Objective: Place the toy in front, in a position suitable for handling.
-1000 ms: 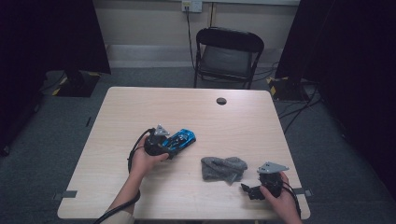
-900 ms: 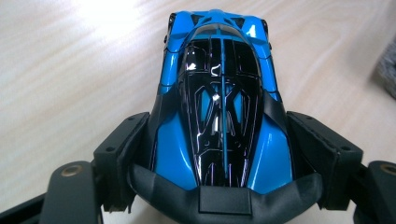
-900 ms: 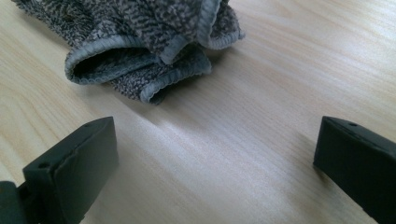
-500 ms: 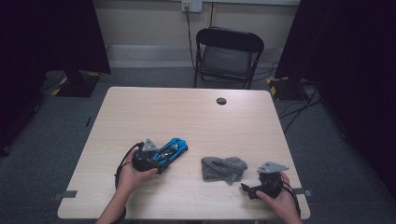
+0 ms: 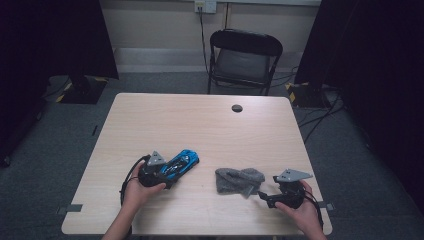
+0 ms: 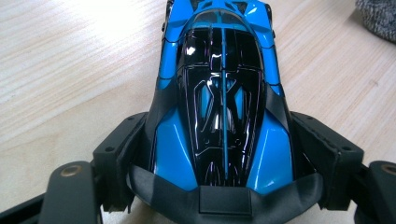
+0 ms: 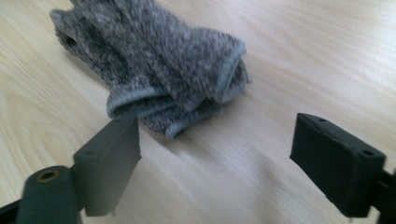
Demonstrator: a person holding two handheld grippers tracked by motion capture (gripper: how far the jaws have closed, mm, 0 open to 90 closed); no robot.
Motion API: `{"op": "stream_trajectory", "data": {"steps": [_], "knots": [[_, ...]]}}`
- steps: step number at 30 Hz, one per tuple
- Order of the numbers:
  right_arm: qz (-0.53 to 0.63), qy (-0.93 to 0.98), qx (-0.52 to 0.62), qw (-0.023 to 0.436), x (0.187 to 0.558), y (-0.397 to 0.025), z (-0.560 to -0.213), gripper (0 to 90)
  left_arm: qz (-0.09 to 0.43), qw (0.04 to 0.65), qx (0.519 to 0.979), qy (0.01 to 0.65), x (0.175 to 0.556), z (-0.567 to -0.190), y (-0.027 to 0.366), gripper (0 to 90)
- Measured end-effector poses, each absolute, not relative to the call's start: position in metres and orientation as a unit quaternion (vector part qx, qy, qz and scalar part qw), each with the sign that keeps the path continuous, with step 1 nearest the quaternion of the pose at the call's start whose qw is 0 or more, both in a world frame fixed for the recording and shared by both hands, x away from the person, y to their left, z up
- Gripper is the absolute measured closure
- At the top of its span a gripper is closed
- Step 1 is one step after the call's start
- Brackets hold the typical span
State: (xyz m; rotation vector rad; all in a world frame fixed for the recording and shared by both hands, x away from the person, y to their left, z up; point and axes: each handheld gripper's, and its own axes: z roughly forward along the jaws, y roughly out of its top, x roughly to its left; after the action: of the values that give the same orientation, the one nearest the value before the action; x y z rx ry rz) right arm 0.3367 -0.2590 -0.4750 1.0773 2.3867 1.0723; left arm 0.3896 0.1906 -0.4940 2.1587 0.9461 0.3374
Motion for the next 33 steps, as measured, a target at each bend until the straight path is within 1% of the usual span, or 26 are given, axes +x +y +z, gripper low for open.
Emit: {"op": "stream_trajectory", "data": {"steps": [6,9,15,16,17,18,19,21,25,28,29,31,33], "knots": [[0.382,0.841,0.350,0.153,0.344,-0.246,-0.462,14.8,0.130,0.373,0.841,0.370,0.390,-0.494,0.191,24.4],[0.375,0.853,0.326,0.161,0.347,-0.236,-0.456,14.8,0.130,0.372,0.842,0.369,0.390,-0.494,0.191,24.3],[0.385,0.863,0.292,0.148,0.356,-0.212,-0.448,15.6,0.128,0.371,0.843,0.367,0.389,-0.494,0.192,24.4],[0.389,0.863,0.287,0.146,0.358,-0.207,-0.447,18.0,0.128,0.372,0.843,0.368,0.389,-0.494,0.192,24.4],[0.391,0.866,0.278,0.142,0.360,-0.202,-0.447,22.6,0.128,0.373,0.842,0.368,0.389,-0.494,0.192,24.4],[0.388,0.870,0.269,0.139,0.361,-0.196,-0.448,24.8,0.128,0.373,0.842,0.368,0.389,-0.494,0.192,24.4],[0.387,0.873,0.262,0.137,0.363,-0.191,-0.450,25.1,0.128,0.373,0.842,0.368,0.389,-0.494,0.192,24.4],[0.382,0.878,0.258,0.127,0.366,-0.181,-0.459,29.8,0.127,0.376,0.840,0.370,0.388,-0.495,0.192,24.4],[0.352,0.891,0.258,0.127,0.370,-0.169,-0.479,41.7,0.126,0.378,0.840,0.368,0.388,-0.495,0.194,24.5],[0.351,0.888,0.257,0.149,0.371,-0.170,-0.483,65.1,0.125,0.379,0.841,0.365,0.387,-0.495,0.196,24.5],[0.351,0.889,0.257,0.145,0.372,-0.171,-0.482,71.0,0.123,0.380,0.841,0.365,0.386,-0.495,0.196,24.5],[0.347,0.889,0.264,0.140,0.373,-0.171,-0.477,75.6,0.124,0.379,0.842,0.365,0.385,-0.495,0.197,24.5],[0.354,0.886,0.268,0.133,0.372,-0.169,-0.472,77.0,0.122,0.379,0.842,0.363,0.382,-0.495,0.198,24.5]]}}
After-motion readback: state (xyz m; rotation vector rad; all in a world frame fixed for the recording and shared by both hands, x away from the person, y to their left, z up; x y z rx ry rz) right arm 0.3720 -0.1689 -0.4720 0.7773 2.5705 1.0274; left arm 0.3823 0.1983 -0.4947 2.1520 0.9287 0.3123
